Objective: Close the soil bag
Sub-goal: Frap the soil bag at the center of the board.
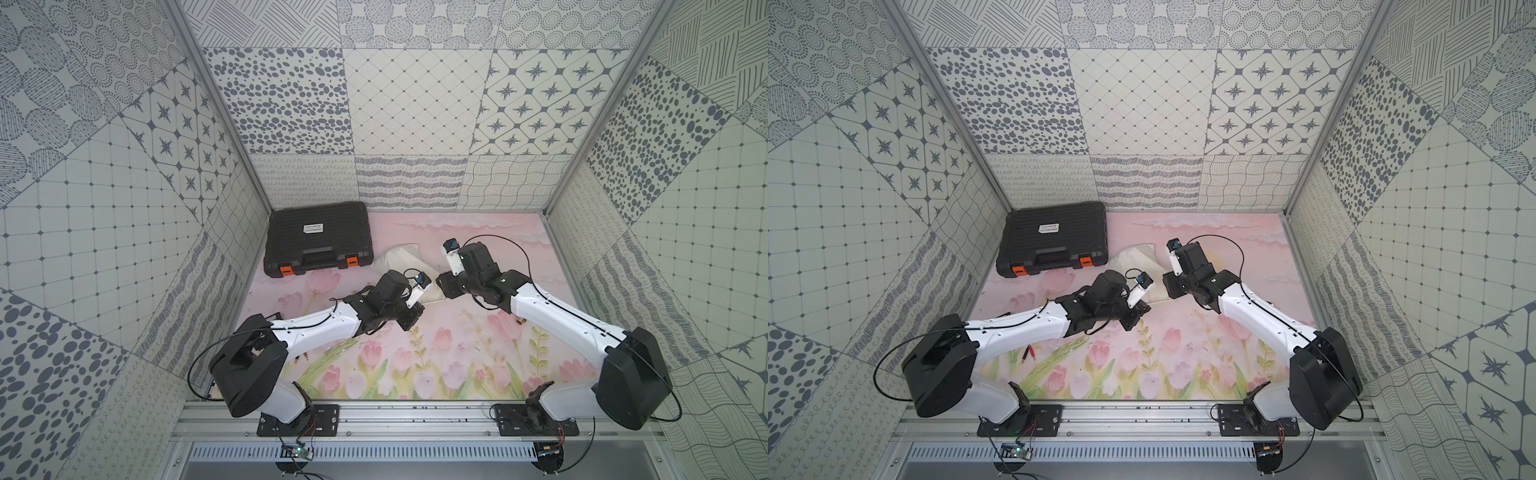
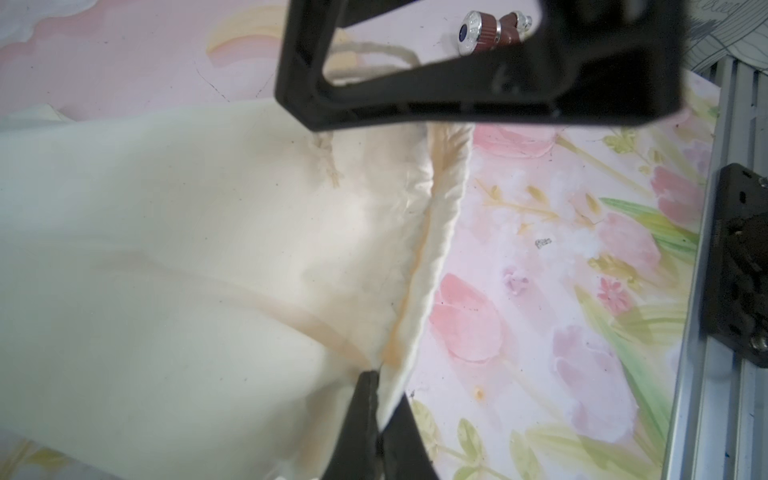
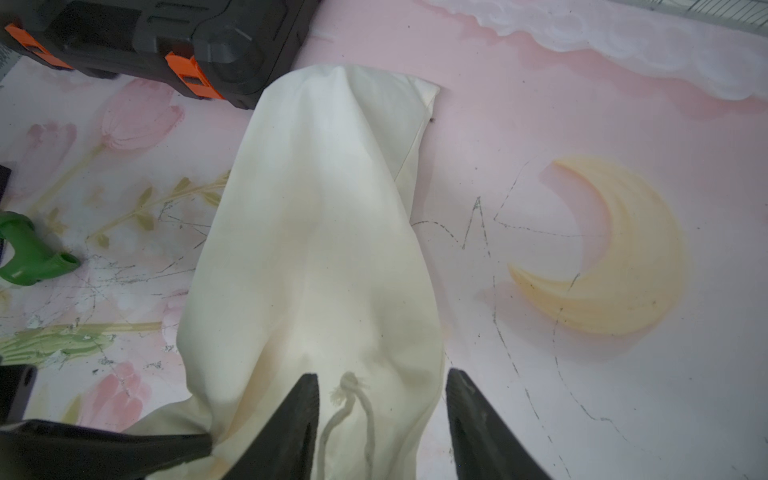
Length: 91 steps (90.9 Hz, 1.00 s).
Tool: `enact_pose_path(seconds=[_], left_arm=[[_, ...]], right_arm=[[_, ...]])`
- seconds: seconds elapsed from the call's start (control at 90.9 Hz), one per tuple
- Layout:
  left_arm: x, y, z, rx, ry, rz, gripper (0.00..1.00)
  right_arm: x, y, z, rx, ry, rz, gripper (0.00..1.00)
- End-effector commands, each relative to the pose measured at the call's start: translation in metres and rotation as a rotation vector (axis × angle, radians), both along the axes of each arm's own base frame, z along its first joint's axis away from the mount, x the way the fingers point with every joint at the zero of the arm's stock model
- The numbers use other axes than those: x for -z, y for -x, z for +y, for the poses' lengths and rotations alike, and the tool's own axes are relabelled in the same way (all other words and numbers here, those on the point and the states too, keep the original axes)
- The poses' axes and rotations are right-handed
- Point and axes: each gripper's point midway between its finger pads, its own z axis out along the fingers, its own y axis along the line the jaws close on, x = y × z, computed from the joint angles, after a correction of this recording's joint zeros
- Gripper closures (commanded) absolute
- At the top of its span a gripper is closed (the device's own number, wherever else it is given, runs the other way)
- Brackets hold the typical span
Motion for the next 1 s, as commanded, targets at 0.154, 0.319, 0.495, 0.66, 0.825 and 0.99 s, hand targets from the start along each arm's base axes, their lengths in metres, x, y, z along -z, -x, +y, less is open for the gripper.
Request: enact_pose_path(seconds=[0.154, 0.319, 0.495, 0.66, 0.825, 0.99], left_arm=[[-0.007, 0.007, -0.008, 0.038, 0.033, -0.006, 1.00], [-0.007, 0.006, -0.008, 0.040, 0.027, -0.008, 1.00], [-0.006, 0.007, -0.009, 0.044, 0.023, -0.006, 1.00], [-0.005, 0.008, -0.007, 0.044, 0.013, -0.003, 1.00], [-0.004, 0.008, -0.007, 0.045, 0.010, -0.002, 1.00], [0.003, 0.008, -0.004, 0.044, -0.022, -0.002, 1.00]], right_arm=[[0.004, -0.005, 0.002, 0.006, 0.031, 0.020, 0.60], [0.003, -0.001, 0.008, -0.029, 0.020, 0.052, 0.60], [0.003, -0.003, 0.008, -0.025, 0.027, 0.061, 0.68], [-0.002, -0.005, 0.009, -0.025, 0.028, 0.053, 0.79], [-0.003, -0.006, 0.010, -0.024, 0.033, 0.055, 0.98], [-0.017, -0.006, 0.006, -0.014, 0.023, 0.024, 1.00]])
